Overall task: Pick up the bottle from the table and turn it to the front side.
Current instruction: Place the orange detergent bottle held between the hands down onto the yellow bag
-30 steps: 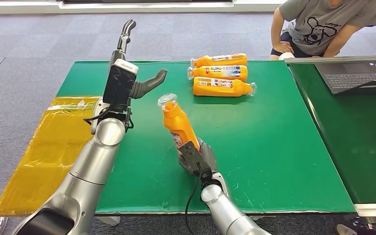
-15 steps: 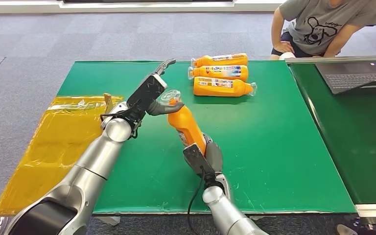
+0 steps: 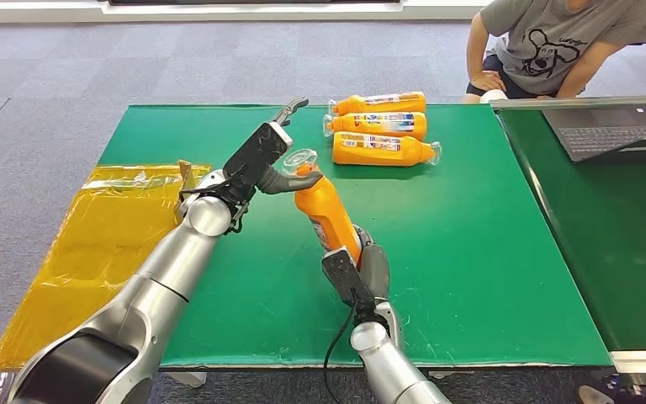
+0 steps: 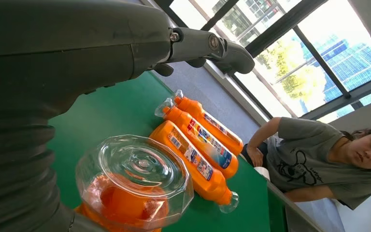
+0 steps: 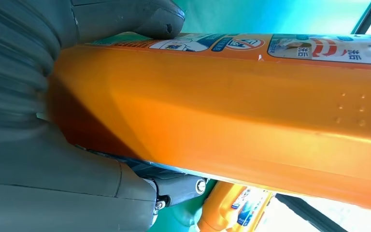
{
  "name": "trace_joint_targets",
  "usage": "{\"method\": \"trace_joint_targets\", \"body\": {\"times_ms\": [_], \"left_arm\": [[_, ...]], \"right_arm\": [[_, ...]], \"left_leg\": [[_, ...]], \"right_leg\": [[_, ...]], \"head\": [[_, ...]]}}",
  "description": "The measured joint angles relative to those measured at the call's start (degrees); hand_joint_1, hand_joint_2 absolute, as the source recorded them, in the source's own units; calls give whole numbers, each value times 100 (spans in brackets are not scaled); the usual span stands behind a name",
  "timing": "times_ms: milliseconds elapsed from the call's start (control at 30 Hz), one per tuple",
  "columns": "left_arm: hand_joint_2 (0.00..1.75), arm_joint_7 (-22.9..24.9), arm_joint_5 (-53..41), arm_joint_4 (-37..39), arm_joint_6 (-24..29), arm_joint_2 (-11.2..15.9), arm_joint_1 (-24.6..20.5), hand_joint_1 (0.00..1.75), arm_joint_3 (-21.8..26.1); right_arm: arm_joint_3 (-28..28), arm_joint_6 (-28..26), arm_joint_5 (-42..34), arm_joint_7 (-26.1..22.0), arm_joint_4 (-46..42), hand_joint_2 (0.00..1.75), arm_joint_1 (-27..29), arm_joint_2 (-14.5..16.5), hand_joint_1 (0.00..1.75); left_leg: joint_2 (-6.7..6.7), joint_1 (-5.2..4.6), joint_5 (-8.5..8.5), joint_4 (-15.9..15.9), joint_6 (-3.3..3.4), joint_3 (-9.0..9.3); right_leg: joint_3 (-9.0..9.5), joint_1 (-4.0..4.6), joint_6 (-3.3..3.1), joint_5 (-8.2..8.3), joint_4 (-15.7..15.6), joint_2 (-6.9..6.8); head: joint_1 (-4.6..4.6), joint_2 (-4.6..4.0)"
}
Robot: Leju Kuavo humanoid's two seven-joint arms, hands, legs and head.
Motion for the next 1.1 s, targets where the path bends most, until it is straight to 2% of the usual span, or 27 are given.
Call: {"method": "trace_joint_targets", "body": {"times_ms": [800, 900, 1100], "left_arm": [[175, -114, 54, 217, -81, -16, -82, 0, -1], [175, -154, 248, 239, -486, -14, -85, 0, 0], [175, -175, 1177, 319, -2265, 7, -7, 0, 1]], "right_arm": [[-93, -313, -67, -235, -142, 175, 131, -2, 175], [-95, -343, -69, -258, -149, 175, 136, -2, 175], [-96, -412, -90, -272, -177, 175, 138, -2, 175]], "left_leg": [[0, 0, 0, 0, 0, -2], [0, 0, 0, 0, 0, -2], [-2, 0, 0, 0, 0, -4]], "right_leg": [[-1, 0, 0, 0, 0, -1], [-1, 0, 0, 0, 0, -1], [-2, -1, 0, 0, 0, -3]], "head": [[0, 0], [0, 0], [2, 0]]}}
